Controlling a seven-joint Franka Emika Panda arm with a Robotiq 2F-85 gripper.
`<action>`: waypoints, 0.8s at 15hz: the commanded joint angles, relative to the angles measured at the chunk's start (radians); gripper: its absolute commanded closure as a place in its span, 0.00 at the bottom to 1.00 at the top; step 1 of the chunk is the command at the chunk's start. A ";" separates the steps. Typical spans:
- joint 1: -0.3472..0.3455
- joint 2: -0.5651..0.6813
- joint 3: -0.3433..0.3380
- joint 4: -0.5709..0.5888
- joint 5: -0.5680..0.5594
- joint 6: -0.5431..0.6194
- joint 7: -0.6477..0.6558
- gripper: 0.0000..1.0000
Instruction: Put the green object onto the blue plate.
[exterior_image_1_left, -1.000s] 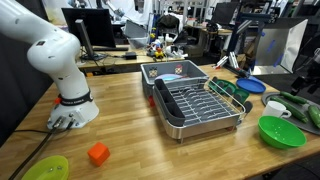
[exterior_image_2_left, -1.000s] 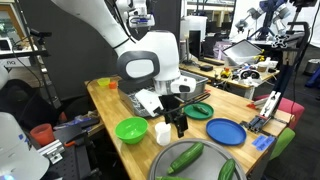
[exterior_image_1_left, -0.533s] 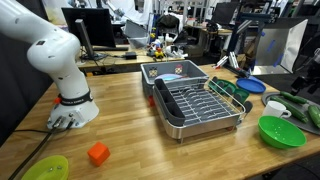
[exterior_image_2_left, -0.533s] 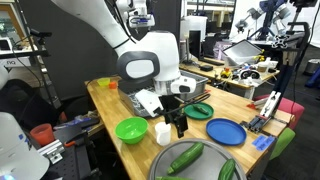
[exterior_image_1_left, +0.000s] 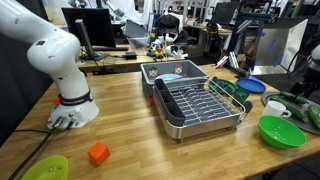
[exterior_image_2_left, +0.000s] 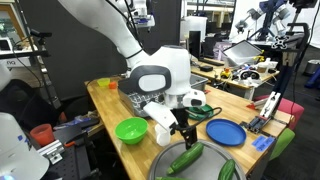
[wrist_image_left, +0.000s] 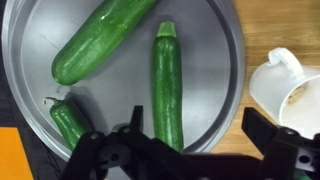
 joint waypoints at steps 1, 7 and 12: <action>-0.080 0.112 0.068 0.115 0.017 -0.061 -0.104 0.00; -0.101 0.244 0.079 0.239 -0.021 -0.103 -0.085 0.00; -0.106 0.289 0.093 0.273 -0.018 -0.121 -0.083 0.00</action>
